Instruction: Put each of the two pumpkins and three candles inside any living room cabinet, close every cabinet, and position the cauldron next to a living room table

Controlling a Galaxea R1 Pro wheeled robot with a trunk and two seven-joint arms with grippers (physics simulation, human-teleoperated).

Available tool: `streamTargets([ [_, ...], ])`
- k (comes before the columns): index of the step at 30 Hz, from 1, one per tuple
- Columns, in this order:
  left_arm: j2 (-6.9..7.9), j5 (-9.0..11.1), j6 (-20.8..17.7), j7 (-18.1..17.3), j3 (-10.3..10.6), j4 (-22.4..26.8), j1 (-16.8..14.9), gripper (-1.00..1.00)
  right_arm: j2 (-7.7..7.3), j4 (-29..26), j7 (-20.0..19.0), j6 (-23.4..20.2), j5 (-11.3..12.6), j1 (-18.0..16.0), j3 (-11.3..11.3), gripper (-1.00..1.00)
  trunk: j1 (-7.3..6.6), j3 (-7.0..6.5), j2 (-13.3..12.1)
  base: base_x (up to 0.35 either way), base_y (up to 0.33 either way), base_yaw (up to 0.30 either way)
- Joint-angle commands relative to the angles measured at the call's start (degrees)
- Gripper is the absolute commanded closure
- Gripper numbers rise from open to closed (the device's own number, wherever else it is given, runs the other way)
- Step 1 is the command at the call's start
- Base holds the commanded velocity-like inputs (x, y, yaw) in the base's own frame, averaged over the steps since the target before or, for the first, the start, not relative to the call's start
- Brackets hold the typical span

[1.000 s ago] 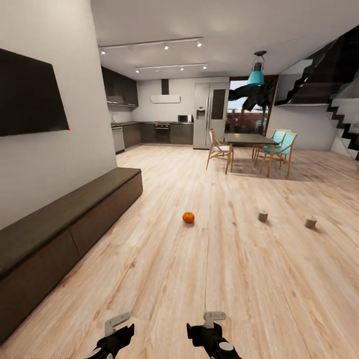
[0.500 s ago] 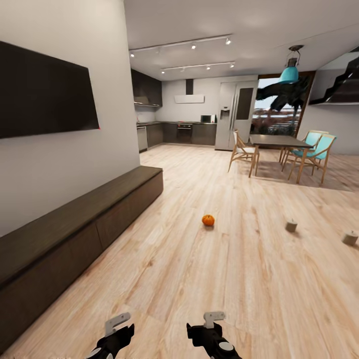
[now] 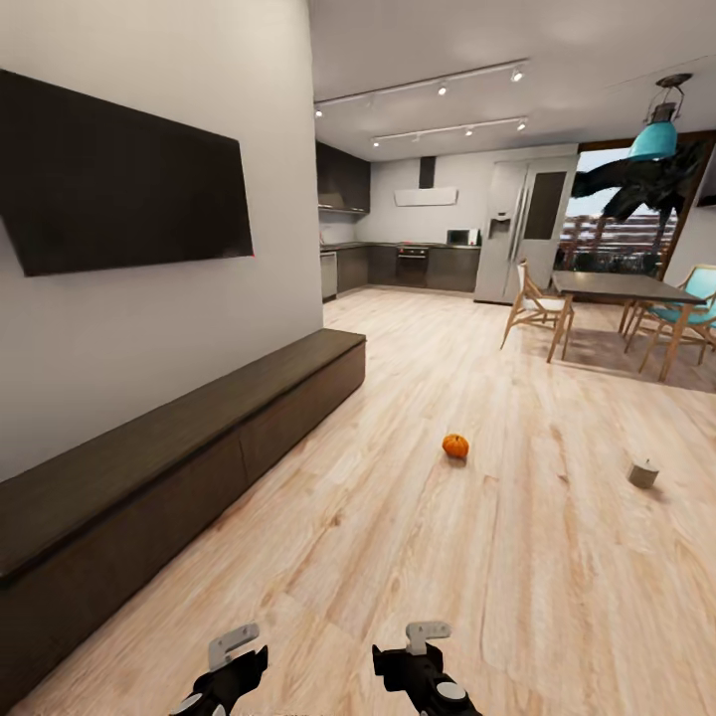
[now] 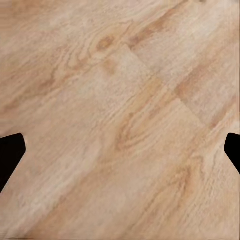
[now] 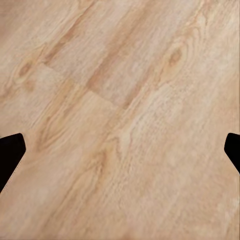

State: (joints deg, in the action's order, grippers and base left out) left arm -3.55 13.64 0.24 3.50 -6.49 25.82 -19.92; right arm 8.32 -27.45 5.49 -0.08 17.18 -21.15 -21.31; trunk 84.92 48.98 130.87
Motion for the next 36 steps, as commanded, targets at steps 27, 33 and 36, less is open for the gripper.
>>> streamTargets([
  [27,-0.05,0.34,0.03,0.1,-0.1,-2.18,-0.03,-1.0,-0.06,-0.06,0.48,0.04,0.57,-0.04,-0.48,-1.0,-0.01,0.06,0.02,0.009,0.0,0.291],
  [33,-0.05,0.36,0.03,0.1,-0.1,-2.22,-0.03,-1.0,-0.06,-0.06,0.46,0.07,0.57,-0.03,-0.48,-1.0,-0.01,0.06,0.02,0.081,0.0,0.291],
  [36,-0.05,0.38,0.03,0.1,-0.1,-2.25,-0.03,-1.0,-0.06,-0.06,0.44,0.08,0.57,-0.03,-0.48,-1.0,-0.01,0.06,0.02,0.089,0.0,0.291],
])
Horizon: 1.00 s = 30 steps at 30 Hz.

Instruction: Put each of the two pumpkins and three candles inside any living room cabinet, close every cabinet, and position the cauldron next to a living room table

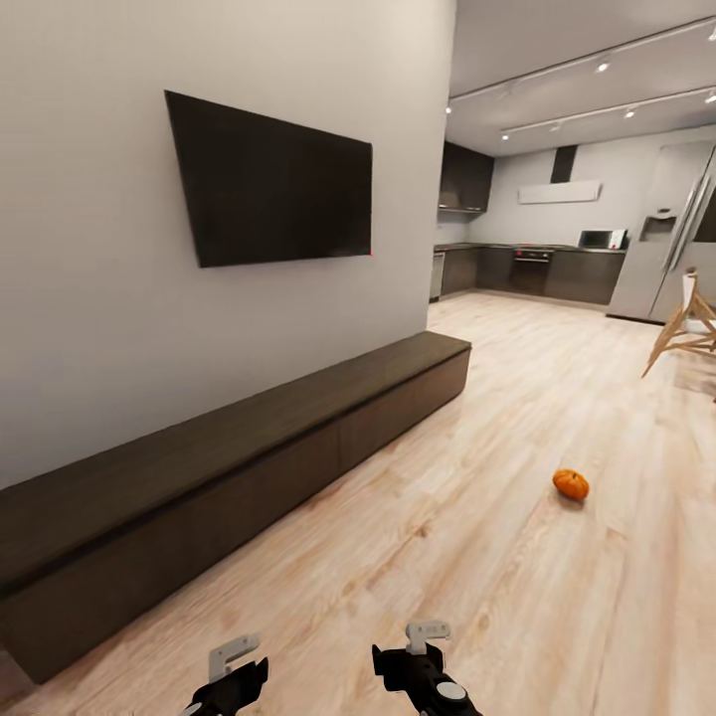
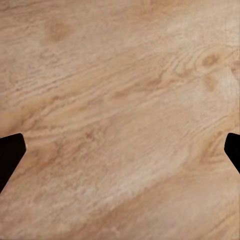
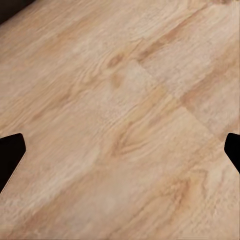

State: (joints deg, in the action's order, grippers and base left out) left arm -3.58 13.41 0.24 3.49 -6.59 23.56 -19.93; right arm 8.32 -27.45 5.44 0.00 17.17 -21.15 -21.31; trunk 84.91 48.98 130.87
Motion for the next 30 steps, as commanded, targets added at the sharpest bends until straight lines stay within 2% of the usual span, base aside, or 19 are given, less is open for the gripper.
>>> streamTargets([
  [1,-0.02,0.59,0.03,0.12,0.0,0.01,-0.03,-1.0,-0.06,-0.06,0.48,0.0,0.59,-0.03,-0.48,-1.0,0.0,0.06,0.02,0.09,0.0,0.291],
  [12,-0.01,0.62,0.03,0.12,0.0,-0.01,-0.03,-1.0,-0.06,-0.08,0.42,0.1,0.61,-0.03,-0.48,-1.0,0.0,0.06,0.02,0.108,-0.092,0.291],
  [17,-0.01,0.6,0.07,0.12,0.0,-0.01,-0.03,-1.0,-0.06,-0.24,0.28,0.17,0.61,-0.03,-0.48,-1.0,0.0,0.06,0.02,0.113,-0.264,0.27],
  [25,-0.02,0.65,0.08,0.12,0.0,-0.01,-0.03,-1.0,-0.06,-0.24,0.32,0.15,0.62,-0.03,-0.48,-1.0,0.0,0.06,0.02,0.111,-0.317,0.07],
  [30,-0.02,0.65,0.09,0.12,0.0,-0.01,-0.03,-1.0,-0.06,-0.26,0.35,0.1,0.63,-0.05,-0.48,-1.0,0.0,0.06,0.02,0.107,-0.328,0.237],
])
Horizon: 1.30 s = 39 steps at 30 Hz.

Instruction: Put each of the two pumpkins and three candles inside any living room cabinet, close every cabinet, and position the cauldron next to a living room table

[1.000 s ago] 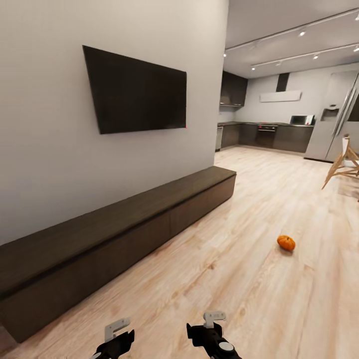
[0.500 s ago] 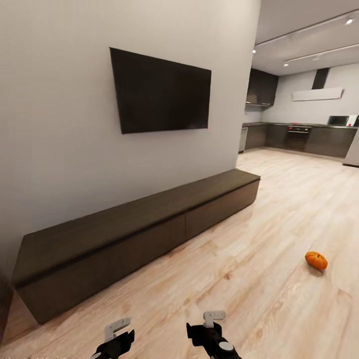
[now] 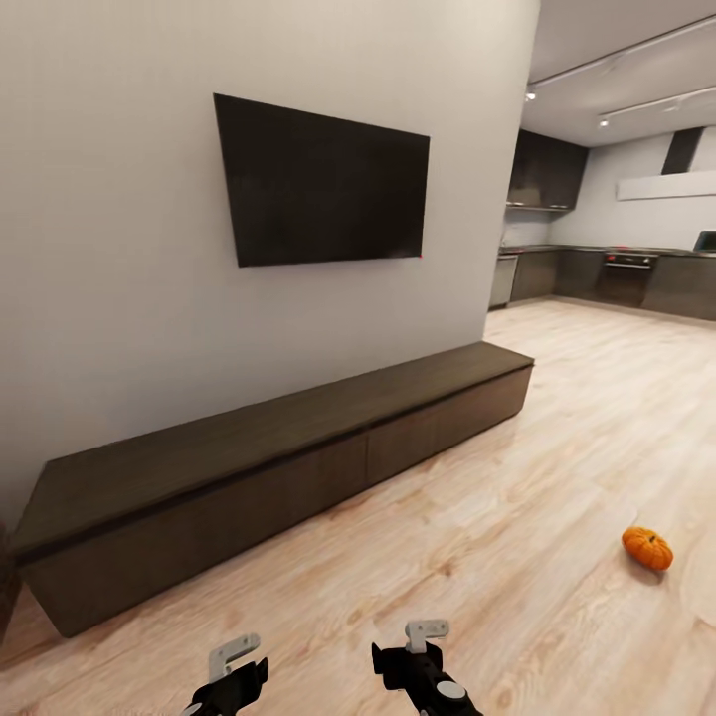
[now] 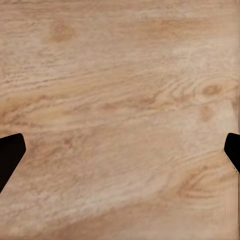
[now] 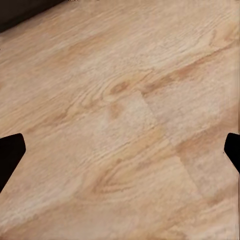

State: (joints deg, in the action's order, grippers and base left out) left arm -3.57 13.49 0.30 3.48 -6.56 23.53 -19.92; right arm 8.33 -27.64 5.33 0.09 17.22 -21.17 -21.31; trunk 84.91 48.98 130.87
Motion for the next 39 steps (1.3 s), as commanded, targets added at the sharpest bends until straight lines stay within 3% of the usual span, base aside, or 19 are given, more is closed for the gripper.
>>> streamTargets([
  [1,-0.03,0.58,0.04,0.12,-0.03,0.02,-0.03,-1.0,-0.06,-0.09,0.5,0.0,0.56,-0.04,-0.48,-1.0,0.0,0.06,0.02,0.105,-0.328,0.279],
  [14,0.04,0.58,0.01,0.12,-0.03,0.02,-0.03,-1.0,-0.06,-0.05,0.55,-0.06,0.54,-0.01,-0.48,-1.0,0.0,0.06,0.02,0.098,-0.293,0.289],
  [39,0.04,0.58,0.05,0.12,-0.03,0.02,-0.03,-1.0,-0.06,0.04,0.55,-0.09,0.53,-0.02,-0.48,-1.0,0.0,0.06,0.02,0.091,-0.011,0.292],
])
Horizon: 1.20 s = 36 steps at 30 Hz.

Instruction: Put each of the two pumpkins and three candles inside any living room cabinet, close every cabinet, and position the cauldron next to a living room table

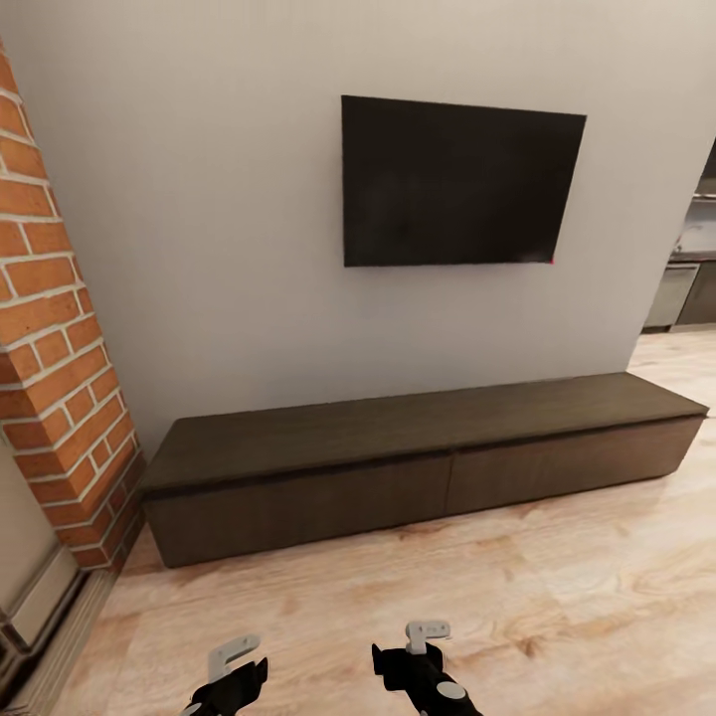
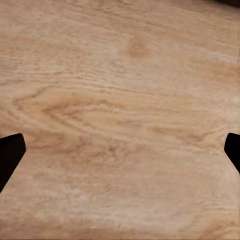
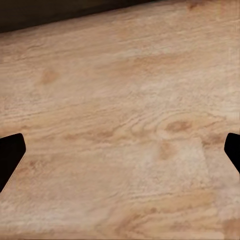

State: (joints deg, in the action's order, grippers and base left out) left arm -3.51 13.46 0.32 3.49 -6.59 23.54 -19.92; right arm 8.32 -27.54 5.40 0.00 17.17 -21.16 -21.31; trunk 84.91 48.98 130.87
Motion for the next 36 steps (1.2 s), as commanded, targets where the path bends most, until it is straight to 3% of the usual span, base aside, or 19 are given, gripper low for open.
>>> streamTargets([
  [1,-0.03,0.6,0.03,0.12,0.0,0.01,-0.03,-1.0,-0.06,-0.06,0.49,0.0,0.59,-0.03,-0.48,-1.0,0.0,0.06,0.02,0.101,-0.055,0.292],
  [13,-0.04,0.6,0.05,0.12,0.0,0.01,-0.03,-1.0,-0.06,-0.08,0.14,0.16,0.62,-0.03,-0.48,-1.0,0.0,0.06,0.02,0.153,-0.045,0.273],
  [36,-0.01,0.51,0.16,0.12,0.0,0.01,-0.03,-1.0,-0.14,-0.32,0.08,0.37,0.68,-0.03,-0.41,-1.0,0.0,0.06,0.02,0.175,-0.042,0.014],
])
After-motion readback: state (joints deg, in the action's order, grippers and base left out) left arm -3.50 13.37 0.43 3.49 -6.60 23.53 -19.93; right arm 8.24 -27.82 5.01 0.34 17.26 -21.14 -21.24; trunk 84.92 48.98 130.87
